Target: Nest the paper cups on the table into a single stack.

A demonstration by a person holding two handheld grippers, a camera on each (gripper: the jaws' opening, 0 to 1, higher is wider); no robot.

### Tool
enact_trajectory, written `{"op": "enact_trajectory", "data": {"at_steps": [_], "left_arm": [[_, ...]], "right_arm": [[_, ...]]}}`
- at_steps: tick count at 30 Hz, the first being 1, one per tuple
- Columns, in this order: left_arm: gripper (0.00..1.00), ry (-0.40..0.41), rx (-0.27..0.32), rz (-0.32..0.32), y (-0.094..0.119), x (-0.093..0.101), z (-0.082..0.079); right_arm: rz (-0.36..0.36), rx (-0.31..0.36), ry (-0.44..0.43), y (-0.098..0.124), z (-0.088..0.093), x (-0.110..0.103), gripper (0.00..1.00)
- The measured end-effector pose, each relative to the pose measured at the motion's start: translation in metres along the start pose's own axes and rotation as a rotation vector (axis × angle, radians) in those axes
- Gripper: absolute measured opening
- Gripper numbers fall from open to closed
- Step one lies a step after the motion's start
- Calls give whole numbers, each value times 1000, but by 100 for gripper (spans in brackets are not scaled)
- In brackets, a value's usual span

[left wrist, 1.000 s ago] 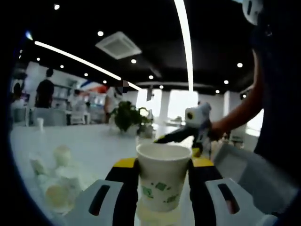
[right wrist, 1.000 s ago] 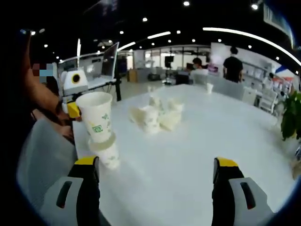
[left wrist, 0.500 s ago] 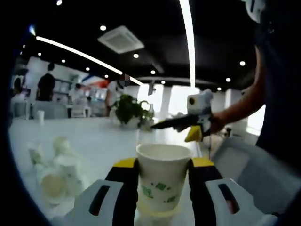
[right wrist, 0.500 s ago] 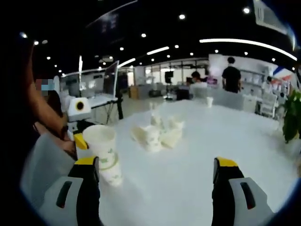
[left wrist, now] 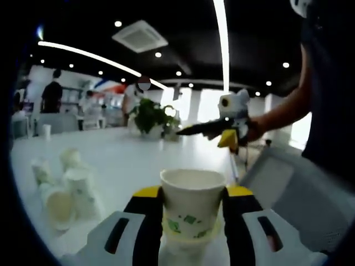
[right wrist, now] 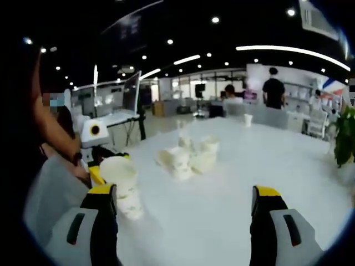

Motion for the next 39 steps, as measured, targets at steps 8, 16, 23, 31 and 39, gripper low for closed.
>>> {"op": "enact_trajectory", "data": {"at_steps": [8, 16, 23, 31, 39], "left_arm": [[42, -87, -123, -1, 4, -3, 17], [42, -89, -126, 3, 2, -5, 15], [43, -114, -154, 11, 4, -6, 15], [49, -98, -171, -10, 9, -12, 13], [67, -50, -127, -68, 11, -21, 2]], "right_arm": [[3, -1, -2, 0, 0, 1, 100], [0, -1, -4, -2, 1, 0, 100], [0, -4, -5, -3, 2, 1, 100], [-3, -5, -8, -4, 2, 0, 100], [-4, -2, -10, -6, 1, 3, 100]]}}
Point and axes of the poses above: the point that each gripper's makers call its tool centre point, and the gripper's own axes: y roughly backward along the fingers, x roughly to its right, z roughly out of its underside, the point moved 6 cm from there along y, roughly backward along the fingers, and after that the axes turned 8 degrees about x, right-handed, at the moved point
